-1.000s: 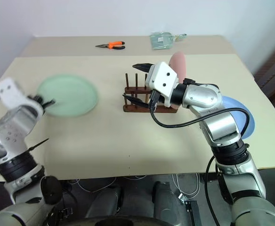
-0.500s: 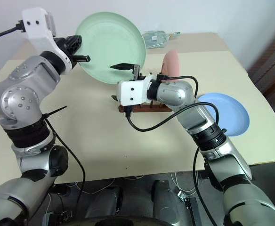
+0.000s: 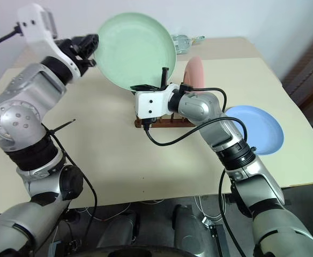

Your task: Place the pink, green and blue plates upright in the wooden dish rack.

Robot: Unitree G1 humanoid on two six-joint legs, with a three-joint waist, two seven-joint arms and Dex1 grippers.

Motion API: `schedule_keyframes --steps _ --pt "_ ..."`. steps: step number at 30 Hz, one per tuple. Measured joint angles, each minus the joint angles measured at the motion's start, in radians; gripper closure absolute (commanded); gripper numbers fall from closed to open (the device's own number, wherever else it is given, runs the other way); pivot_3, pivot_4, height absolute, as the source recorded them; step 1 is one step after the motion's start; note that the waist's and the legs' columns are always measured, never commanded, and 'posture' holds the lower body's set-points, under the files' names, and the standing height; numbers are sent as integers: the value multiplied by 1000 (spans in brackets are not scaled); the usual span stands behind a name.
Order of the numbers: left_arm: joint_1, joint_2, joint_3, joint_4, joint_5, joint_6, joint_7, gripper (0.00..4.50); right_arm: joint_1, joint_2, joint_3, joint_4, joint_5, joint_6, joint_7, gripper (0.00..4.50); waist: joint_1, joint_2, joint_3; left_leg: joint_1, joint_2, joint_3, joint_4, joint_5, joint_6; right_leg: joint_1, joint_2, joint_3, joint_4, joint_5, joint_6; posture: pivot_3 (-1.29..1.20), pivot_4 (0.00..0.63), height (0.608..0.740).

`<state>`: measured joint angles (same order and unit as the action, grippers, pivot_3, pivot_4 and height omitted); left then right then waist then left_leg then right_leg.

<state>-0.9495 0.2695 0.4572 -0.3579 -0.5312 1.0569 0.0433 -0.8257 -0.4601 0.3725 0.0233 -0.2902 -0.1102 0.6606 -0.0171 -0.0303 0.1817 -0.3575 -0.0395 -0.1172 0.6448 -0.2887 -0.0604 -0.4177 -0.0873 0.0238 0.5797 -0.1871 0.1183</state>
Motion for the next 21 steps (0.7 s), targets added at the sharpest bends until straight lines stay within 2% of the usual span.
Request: schedule_keyframes --steps 1,4,6,8,11,14,17,21 --pt "-23 28 36 24 9 -43 12 515 2 9 -7 -3 3 4 -5 4500 -3 0 0 1 0 0 -1 0 0 0 0 0 0 0 0 0 150 740" --pt "-2 155 87 75 60 -165 3 515 17 41 -64 -19 78 54 -6 4500 -5 0 0 2 0 0 -2 0 0 0 0 1 0 0 0 0 150 740" --pt "131 251 82 91 105 -249 -70 515 28 99 -153 -82 236 160 -1 4500 -8 1 0 1 0 1 -3 1 -1 -1 0 2 1 0 0 0 150 740" --pt "275 300 45 102 134 -325 -158 515 23 152 -267 -175 433 321 -6 4500 -2 1 0 0 1 0 -3 0 0 -2 0 2 1 0 -1 0 150 740" --pt "459 306 -44 97 151 -408 -283 515 2 206 -417 -303 745 592 -64 4500 15 0 -1 -1 0 -2 -1 -2 3 0 -1 0 0 0 -3 0 150 740" --pt "636 278 -157 22 137 -449 -400 515 30 279 -533 -397 1044 819 -213 4500 13 0 -1 0 0 -2 -1 -3 5 1 -1 0 -1 -1 -6 0 150 740" --pt "787 273 -319 -70 105 -462 -537 515 69 333 -586 -401 1211 965 -403 4500 3 1 0 -2 1 0 -1 -3 5 -2 0 1 0 -1 -7 0 150 740" --pt "859 314 -399 -120 108 -498 -635 515 76 391 -637 -386 1313 1021 -591 4500 -3 7 0 -1 2 2 -3 -3 5 -5 1 1 2 -2 -9 0 150 740"
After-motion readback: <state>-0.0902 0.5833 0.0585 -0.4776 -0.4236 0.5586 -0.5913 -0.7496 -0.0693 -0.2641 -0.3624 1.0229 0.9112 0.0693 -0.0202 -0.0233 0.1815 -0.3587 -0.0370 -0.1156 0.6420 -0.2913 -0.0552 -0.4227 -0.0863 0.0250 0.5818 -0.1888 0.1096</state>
